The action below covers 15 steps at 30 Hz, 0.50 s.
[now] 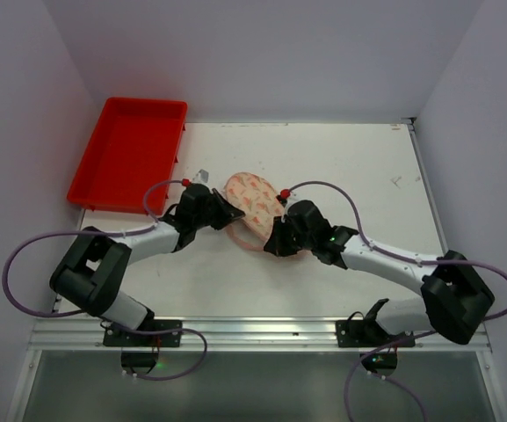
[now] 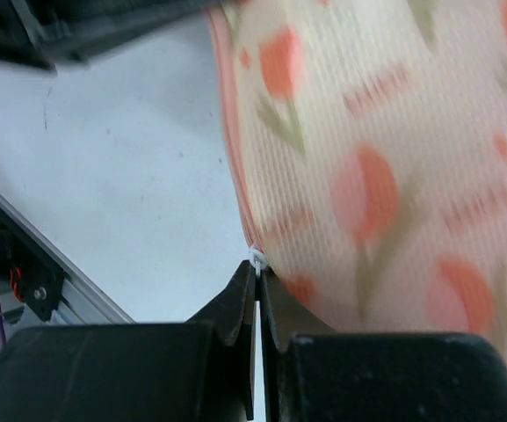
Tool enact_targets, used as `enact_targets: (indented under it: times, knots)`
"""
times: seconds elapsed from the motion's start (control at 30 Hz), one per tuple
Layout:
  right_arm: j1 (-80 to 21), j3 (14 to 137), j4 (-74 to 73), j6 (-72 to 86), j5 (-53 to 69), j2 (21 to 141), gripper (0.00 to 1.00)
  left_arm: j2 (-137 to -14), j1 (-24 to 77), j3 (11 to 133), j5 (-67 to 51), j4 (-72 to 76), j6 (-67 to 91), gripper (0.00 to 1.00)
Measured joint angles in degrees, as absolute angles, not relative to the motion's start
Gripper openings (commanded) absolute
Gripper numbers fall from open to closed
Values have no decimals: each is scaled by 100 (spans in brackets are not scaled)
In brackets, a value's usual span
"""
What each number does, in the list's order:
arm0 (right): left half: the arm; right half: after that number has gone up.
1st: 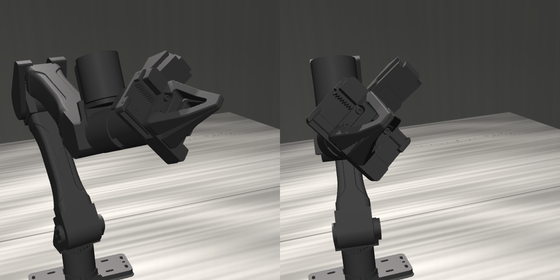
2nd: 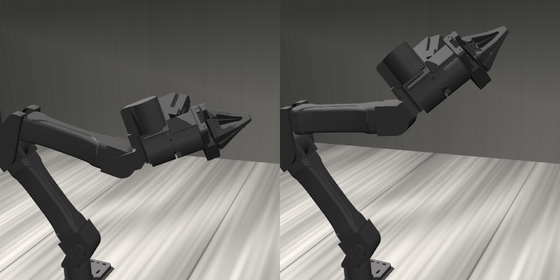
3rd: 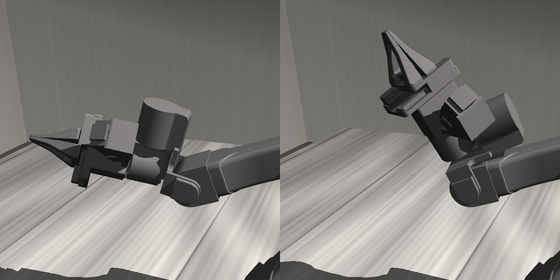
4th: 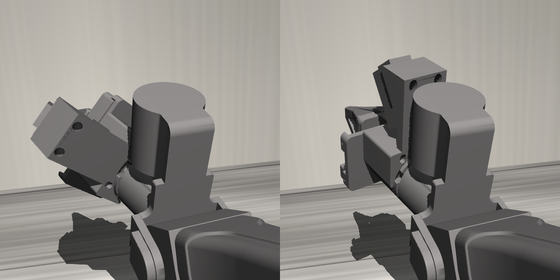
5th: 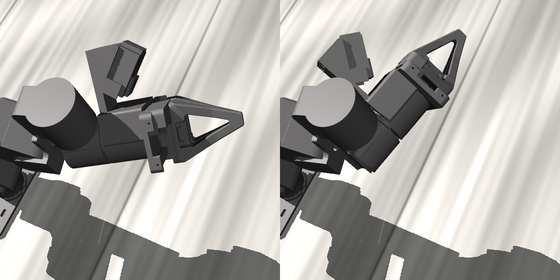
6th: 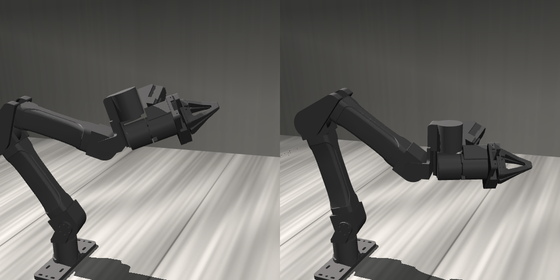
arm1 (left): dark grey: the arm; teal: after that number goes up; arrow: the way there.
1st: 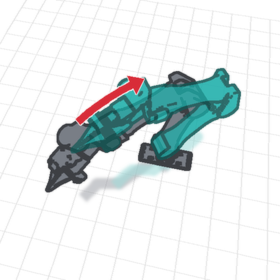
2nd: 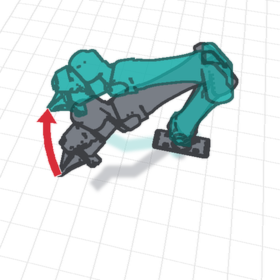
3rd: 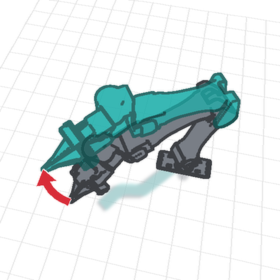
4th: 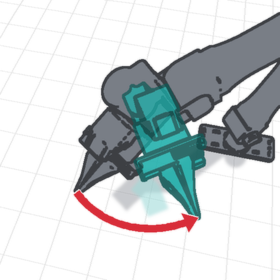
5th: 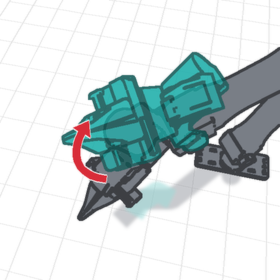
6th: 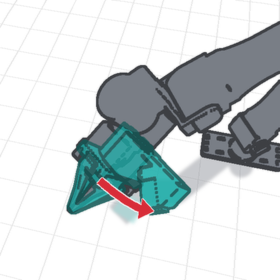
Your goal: Unzip the laundry bag and remove the bra
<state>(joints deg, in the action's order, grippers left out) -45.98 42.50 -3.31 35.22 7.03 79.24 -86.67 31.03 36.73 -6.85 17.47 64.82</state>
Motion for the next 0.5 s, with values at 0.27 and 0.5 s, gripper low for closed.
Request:
enact_targets:
  times: [0.27,0.5]
  knots:
    - [-4042,3385,-1050,3494,506,6335,0,-9607,2134,5070,-1885,908,4665,0]
    - [-4241,3529,-1050,3356,913,6853,0,-10346,2145,5865,-2644,370,3170,91]
